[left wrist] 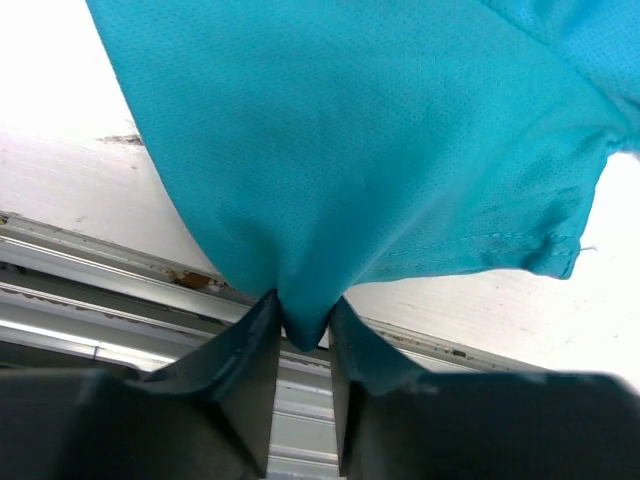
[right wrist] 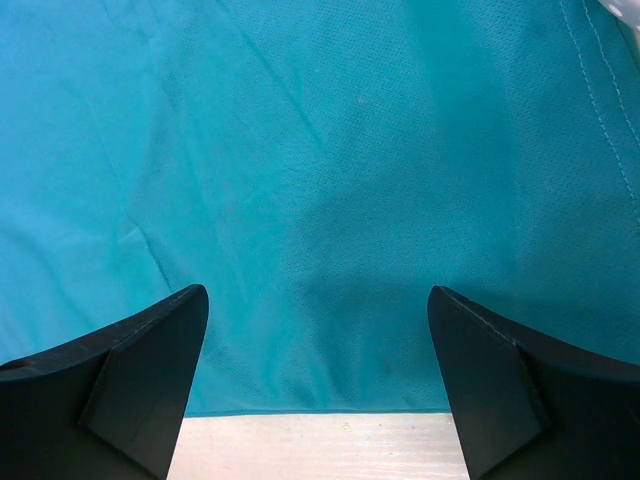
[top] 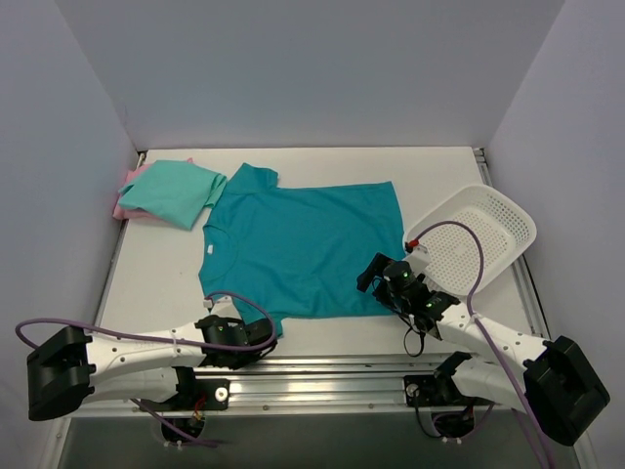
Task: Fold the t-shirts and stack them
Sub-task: Flatten the tshirt out, then fold the tshirt
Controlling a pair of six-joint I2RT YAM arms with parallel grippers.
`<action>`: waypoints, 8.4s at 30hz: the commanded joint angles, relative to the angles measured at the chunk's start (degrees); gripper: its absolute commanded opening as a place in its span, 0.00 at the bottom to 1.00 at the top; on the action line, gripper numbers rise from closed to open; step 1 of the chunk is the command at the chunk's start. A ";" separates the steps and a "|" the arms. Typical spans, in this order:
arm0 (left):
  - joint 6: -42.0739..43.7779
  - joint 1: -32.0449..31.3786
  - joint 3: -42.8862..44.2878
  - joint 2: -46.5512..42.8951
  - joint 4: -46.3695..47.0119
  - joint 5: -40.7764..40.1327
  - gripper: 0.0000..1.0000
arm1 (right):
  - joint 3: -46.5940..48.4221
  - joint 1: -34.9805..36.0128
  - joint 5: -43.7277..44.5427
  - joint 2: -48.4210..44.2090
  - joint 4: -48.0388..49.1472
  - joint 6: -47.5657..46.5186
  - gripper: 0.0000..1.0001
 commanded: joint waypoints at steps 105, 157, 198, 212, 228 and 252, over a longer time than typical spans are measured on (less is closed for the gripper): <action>45.36 43.55 0.40 -15.78 24.34 4.39 0.02 | 9.93 10.73 16.07 -4.75 -36.48 20.44 0.00; 57.32 52.42 32.30 33.62 42.71 8.51 0.02 | 42.80 -3.42 29.08 44.20 -23.82 8.48 0.00; 58.90 59.72 68.85 61.92 33.06 10.72 0.42 | 47.04 -7.11 28.55 44.30 -17.41 3.30 0.88; 62.41 61.82 71.40 60.24 38.67 12.64 0.53 | 51.16 -10.63 17.13 45.44 -0.88 -12.34 0.88; 63.29 66.49 115.44 94.96 35.07 32.60 0.54 | 42.12 -10.72 9.40 38.24 6.84 -15.16 0.89; 63.47 63.67 126.17 102.79 25.94 30.75 0.47 | 35.52 -11.24 9.84 25.50 6.94 -14.29 0.89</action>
